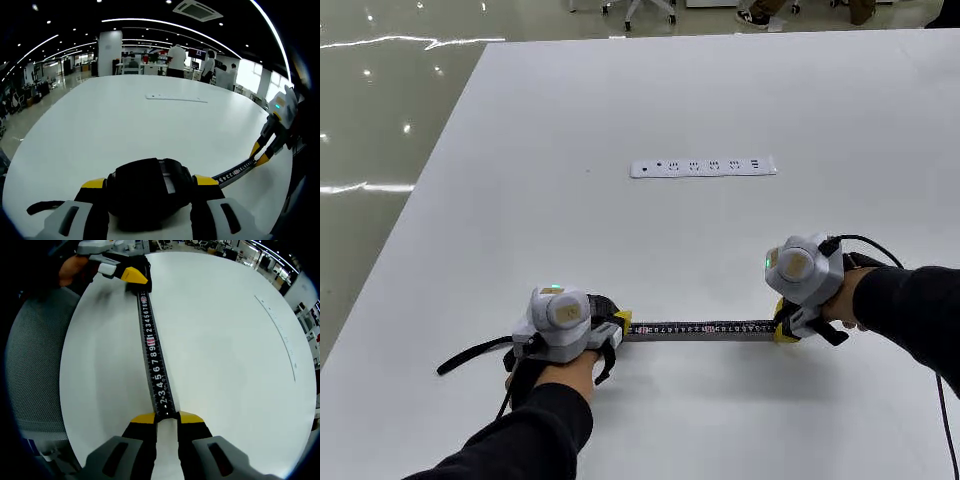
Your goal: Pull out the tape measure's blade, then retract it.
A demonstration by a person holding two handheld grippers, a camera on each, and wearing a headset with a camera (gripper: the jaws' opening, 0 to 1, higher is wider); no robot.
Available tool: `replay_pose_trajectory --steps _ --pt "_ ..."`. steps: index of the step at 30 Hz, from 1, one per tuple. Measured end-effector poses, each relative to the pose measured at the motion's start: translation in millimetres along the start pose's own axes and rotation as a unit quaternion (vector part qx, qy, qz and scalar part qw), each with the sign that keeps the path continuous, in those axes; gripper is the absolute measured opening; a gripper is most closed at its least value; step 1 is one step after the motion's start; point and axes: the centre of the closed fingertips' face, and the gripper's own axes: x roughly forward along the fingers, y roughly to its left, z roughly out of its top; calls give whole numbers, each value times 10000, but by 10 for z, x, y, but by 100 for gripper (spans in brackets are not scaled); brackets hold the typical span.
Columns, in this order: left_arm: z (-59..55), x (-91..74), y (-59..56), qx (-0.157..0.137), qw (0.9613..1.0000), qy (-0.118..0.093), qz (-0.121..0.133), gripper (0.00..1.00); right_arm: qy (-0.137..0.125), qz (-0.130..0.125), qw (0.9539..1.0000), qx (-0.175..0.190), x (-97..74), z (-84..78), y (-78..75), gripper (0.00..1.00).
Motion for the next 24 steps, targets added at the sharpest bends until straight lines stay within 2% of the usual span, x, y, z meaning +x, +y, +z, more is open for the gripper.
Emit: replay_pose_trajectory --steps 7,10,14,18,24 --pt "0 -1 -1 -11 10000 33 -22 62 -102 -14 9999 3 14 -1 -5 10" --pt "-8 -1 -4 -29 10000 63 -49 62 -127 -75 9996 -243 12 9 19 10" --pt "-12 1 -4 -47 9999 100 -57 62 -153 -102 9994 -291 12 31 32 9" --pt "-16 1 -4 -58 9999 124 -72 62 -221 -126 9996 -108 16 45 16 9" --pt "-17 0 -9 -90 9998 151 -114 62 -270 -138 9995 -122 28 66 8 8"
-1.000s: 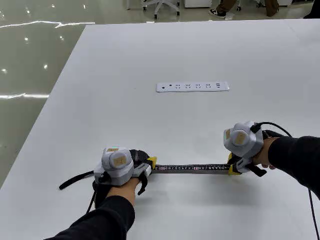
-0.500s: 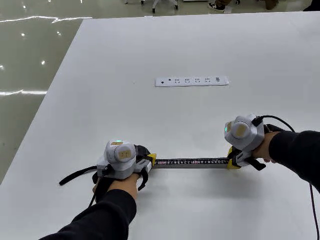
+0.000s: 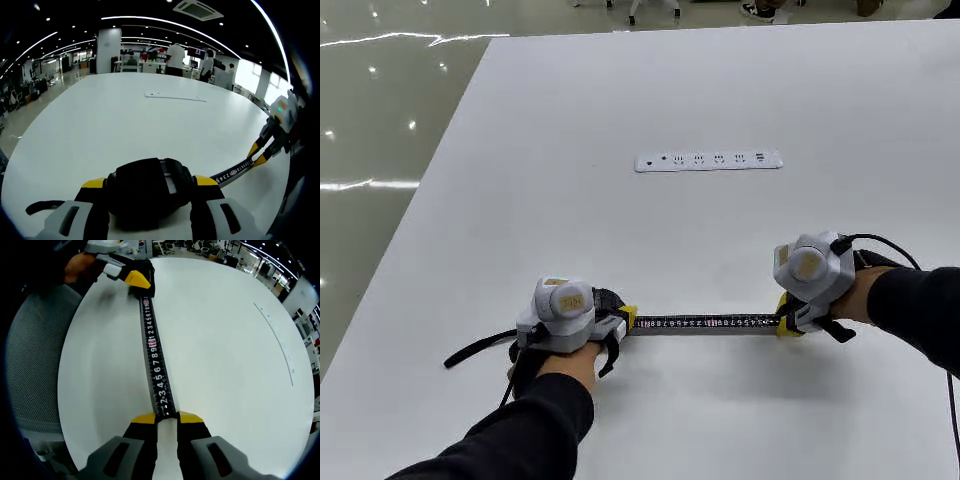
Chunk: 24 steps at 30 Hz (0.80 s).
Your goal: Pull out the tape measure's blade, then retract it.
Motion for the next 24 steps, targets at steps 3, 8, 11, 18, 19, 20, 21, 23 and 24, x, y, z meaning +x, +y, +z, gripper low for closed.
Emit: replay_pose_trajectory --steps 3,8,11,18,19,20,21,23,24 --pt "2 7 3 -13 10000 30 -43 62 -48 -15 10000 63 6 11 0 8" --pt "-4 -2 4 -40 9999 52 -131 61 -70 -25 10000 63 20 37 -4 8" --pt "-5 -5 8 -77 9997 83 -219 61 -106 -8 9999 75 26 55 0 8" --pt "-10 -6 -12 21 9996 92 -275 61 -112 8 9999 13 44 94 4 8" --pt "-9 -5 -13 29 9996 92 -282 61 -130 22 9999 -4 49 106 11 8" --pt "-10 -4 -13 29 9995 93 -286 61 -146 34 9999 -13 54 120 16 8" --pt "-10 -4 -14 31 9995 96 -295 61 -170 47 9998 -27 61 146 28 9" --pt "-10 -5 -16 35 9995 100 -301 61 -191 62 9998 -83 73 180 39 9" --pt "-10 -3 -16 38 9995 99 -302 61 -201 75 9997 -87 79 201 41 9"
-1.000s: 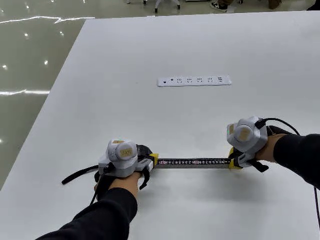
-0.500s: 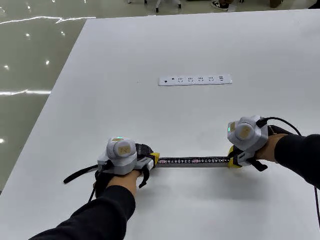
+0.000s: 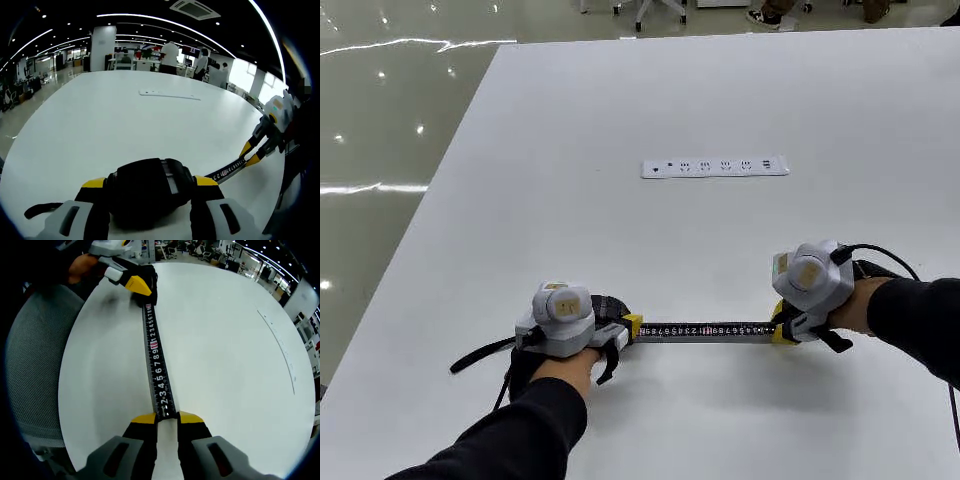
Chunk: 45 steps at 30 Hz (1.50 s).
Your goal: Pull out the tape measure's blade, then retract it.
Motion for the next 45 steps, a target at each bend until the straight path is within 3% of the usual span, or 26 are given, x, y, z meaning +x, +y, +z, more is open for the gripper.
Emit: replay_pose_trajectory --steps 4,10,13,18,25,45 --pt "0 1 0 -2 10000 -1 0 61 -21 32 10000 -41 8 26 10 9" --pt "-2 4 -1 0 10000 8 -7 62 -20 50 9992 -393 22 63 23 11" --pt "-4 7 2 -4 10000 11 -16 62 -129 35 9989 -447 47 138 39 11" --pt "-3 7 1 -6 10000 9 -17 62 -253 55 9991 -344 82 238 58 11" --pt "-2 7 -4 -13 10000 5 -19 62 -336 20 9993 -189 92 240 42 10" --pt "-9 13 0 -41 10000 3 -14 62 -358 -28 9993 -102 116 303 58 11"
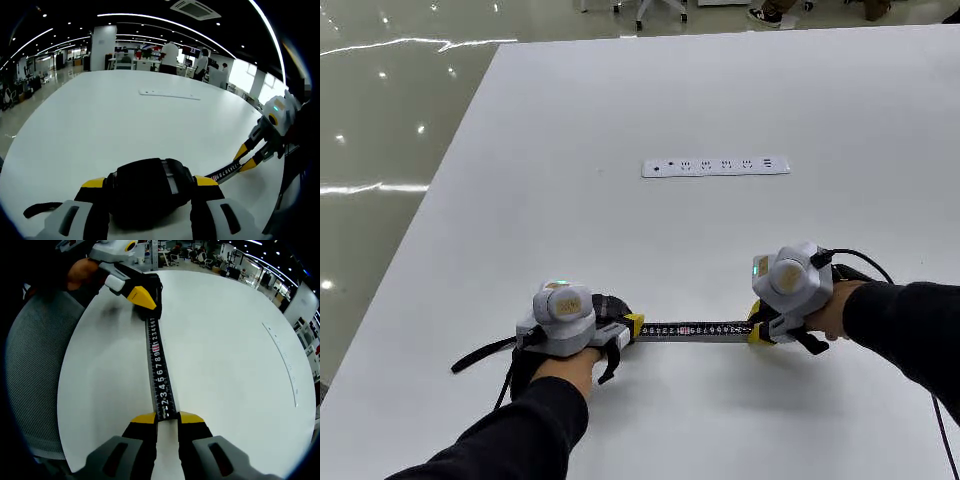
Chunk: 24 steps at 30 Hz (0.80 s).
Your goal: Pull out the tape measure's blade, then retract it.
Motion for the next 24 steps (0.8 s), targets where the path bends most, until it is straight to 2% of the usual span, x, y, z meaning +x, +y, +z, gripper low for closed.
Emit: replay_pose_trajectory --steps 10,18,24 --pt "-3 -3 0 -19 10000 12 -5 62 -97 -9 9999 71 29 59 7 10" --pt "-1 -7 -5 -28 10000 10 -15 62 -224 34 9996 -187 55 134 39 10" --pt "-3 -4 -5 -32 10000 16 -22 62 -224 91 9994 -231 73 162 44 10"
